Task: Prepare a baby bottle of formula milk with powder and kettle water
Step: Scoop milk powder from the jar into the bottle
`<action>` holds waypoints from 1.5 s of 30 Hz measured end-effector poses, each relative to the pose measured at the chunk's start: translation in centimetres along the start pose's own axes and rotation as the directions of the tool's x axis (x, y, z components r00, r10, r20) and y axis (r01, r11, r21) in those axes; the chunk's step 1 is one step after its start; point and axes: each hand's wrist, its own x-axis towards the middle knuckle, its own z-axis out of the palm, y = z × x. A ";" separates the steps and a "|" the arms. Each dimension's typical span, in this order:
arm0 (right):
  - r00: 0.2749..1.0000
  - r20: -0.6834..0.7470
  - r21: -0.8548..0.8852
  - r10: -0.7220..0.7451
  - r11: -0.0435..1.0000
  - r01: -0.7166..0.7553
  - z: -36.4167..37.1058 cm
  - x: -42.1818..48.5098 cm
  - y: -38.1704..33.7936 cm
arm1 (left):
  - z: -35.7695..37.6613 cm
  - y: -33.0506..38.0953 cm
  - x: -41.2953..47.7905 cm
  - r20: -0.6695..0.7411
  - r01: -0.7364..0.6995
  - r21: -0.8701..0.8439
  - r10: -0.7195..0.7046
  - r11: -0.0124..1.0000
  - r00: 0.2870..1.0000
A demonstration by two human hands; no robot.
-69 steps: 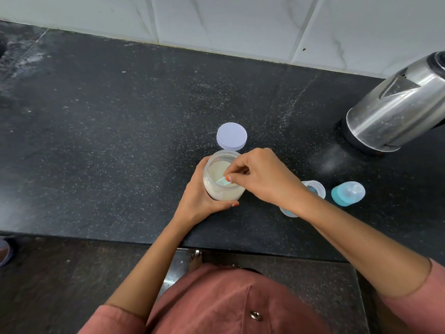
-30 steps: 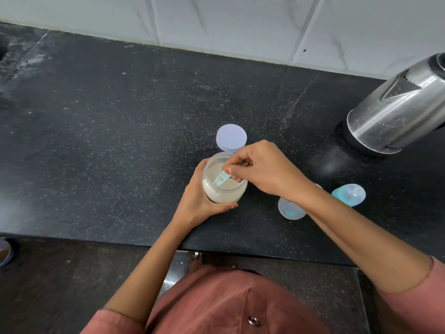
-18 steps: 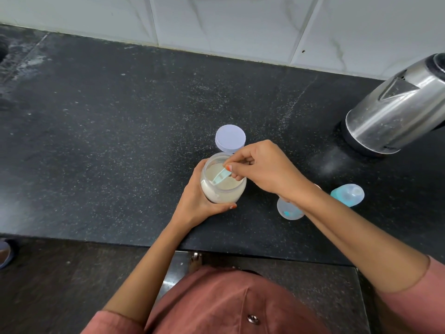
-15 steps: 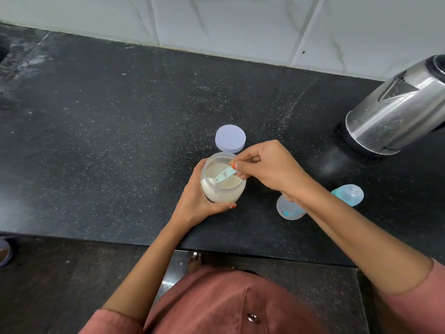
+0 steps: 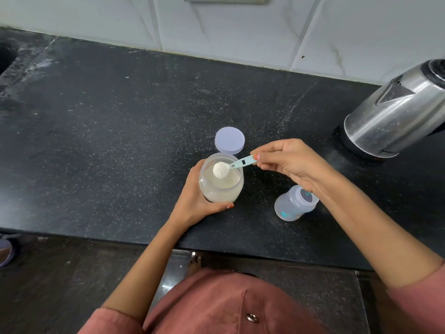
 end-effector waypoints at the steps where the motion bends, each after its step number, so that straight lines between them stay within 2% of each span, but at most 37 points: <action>1: 1.000 -0.008 -0.017 0.002 1.000 -0.003 -0.1 0.1 0.2 | 0.0 0.1 0.0 -0.005 -0.014 0.006 0.014 1.000 1.000; 7: 1.000 -0.028 -0.028 0.015 0.999 -0.016 -0.3 0.5 0.6 | 0.1 0.0 0.1 0.002 -0.032 -0.004 0.032 0.999 0.999; 11: 0.999 -0.026 -0.031 0.025 0.999 -0.026 -0.5 0.5 0.7 | -0.2 -0.9 -0.4 0.013 0.074 0.084 -0.075 0.994 0.997; 14: 1.000 -0.020 -0.025 0.020 0.999 -0.020 -0.6 0.5 0.8 | -0.4 -0.8 -0.7 0.009 0.092 0.118 -0.094 0.989 0.996; 19: 1.000 0.008 0.022 0.024 0.999 -0.024 -1.0 0.4 0.6 | -0.5 -0.3 -1.7 -0.107 0.032 0.088 -0.023 0.996 0.994; 23: 0.999 0.028 0.033 0.023 0.999 -0.024 -1.5 0.5 0.3 | -0.3 0.7 -2.8 -0.256 0.018 0.127 0.015 0.992 0.967; 28: 0.997 0.060 0.037 0.039 0.998 -0.042 -2.1 0.6 0.2 | 0.9 3.0 -4.2 -0.389 -0.101 0.245 0.193 0.964 0.901; 31: 0.996 0.079 0.050 0.045 0.998 -0.049 -2.5 0.6 0.1 | 2.4 3.9 -4.7 -0.351 -0.192 0.280 0.286 0.941 0.891; 35: 0.993 0.107 0.066 0.048 0.996 -0.055 -2.7 0.6 0.3 | 5.3 4.6 -4.9 -0.199 -0.192 0.175 0.225 0.966 0.954; 39: 0.990 0.135 0.092 0.048 0.994 -0.060 -3.0 0.5 0.3 | 8.7 4.8 -4.2 0.005 -0.076 0.069 0.075 0.995 0.997; 42: 0.989 0.140 0.094 0.046 0.994 -0.060 -3.1 0.5 0.3 | 11.0 4.7 -3.1 0.094 0.072 0.041 -0.075 0.997 0.993; 45: 0.988 0.148 0.092 0.044 0.994 -0.058 -3.2 0.5 0.2 | 12.8 4.5 -1.9 0.155 0.162 0.029 -0.165 0.986 0.974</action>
